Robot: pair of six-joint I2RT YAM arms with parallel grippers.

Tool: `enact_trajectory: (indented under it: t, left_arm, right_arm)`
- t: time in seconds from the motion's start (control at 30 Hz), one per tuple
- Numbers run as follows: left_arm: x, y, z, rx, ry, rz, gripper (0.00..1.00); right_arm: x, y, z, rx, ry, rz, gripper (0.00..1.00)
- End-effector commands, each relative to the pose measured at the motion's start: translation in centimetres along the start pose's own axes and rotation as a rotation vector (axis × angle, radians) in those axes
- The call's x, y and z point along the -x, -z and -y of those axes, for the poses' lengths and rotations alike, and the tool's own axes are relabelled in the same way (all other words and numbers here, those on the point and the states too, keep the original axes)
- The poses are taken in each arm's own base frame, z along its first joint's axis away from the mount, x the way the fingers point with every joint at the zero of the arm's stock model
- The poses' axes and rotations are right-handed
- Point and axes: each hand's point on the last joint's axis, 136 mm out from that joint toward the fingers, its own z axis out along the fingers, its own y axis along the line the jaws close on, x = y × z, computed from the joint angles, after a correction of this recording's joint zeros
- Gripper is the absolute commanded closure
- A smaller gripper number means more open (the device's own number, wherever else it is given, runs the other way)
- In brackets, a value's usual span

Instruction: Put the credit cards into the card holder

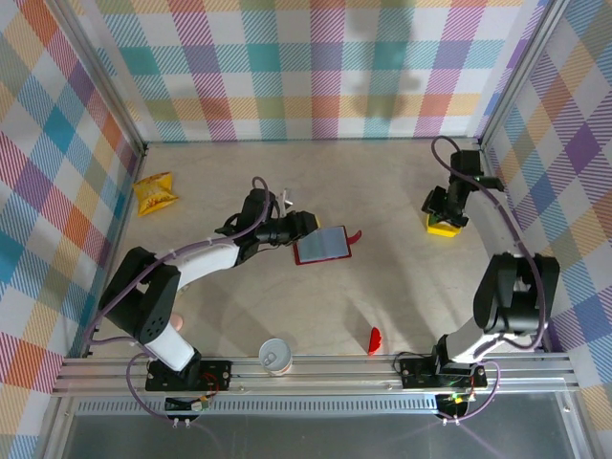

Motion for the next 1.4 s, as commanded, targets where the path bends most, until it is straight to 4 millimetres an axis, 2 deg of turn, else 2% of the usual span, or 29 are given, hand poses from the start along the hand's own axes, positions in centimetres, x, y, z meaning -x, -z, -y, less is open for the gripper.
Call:
enact_trajectory:
  t: [0.0,0.2,0.33,0.47,0.63,0.93,1.07,1.3,1.37]
  left_arm:
    - [0.4,-0.5,1.9,-0.067,-0.034,-0.008,0.66]
    - [-0.1,-1.1,3.5,-0.158,-0.063,-0.061,0.65]
    - [-0.4,-1.2,4.1,-0.191,-0.078,-0.084,0.63]
    - [-0.3,-1.4,4.5,-0.212,-0.083,-0.091,0.62]
    - [-0.4,-1.8,4.4,-0.214,-0.076,-0.099,0.62]
    - [-0.4,-1.6,4.7,-0.217,-0.075,-0.101,0.63]
    - [-0.4,-1.5,4.7,-0.215,-0.076,-0.101,0.63]
    - [-0.3,-1.3,4.9,-0.219,-0.081,-0.087,0.64]
    - [-0.3,-1.2,4.9,-0.219,-0.08,-0.087,0.64]
  right_arm:
    - [1.6,-0.8,2.0,-0.144,0.068,0.007,0.44]
    - [3.8,-3.1,3.0,-0.23,0.104,-0.001,0.39]
    - [4.9,-4.4,3.2,-0.206,0.137,-0.022,0.41]
    - [5.1,-6.2,2.9,-0.172,0.226,-0.067,0.42]
    - [5.1,-8.1,2.9,-0.16,0.309,-0.112,0.39]
    - [5.3,-9.8,4.1,-0.23,0.335,-0.122,0.4]
    - [5.4,-9.9,4.2,-0.234,0.34,-0.112,0.46]
    - [5.7,-9.6,4.0,-0.224,0.344,-0.084,0.7]
    - [5.8,-9.5,3.9,-0.219,0.343,-0.076,0.74]
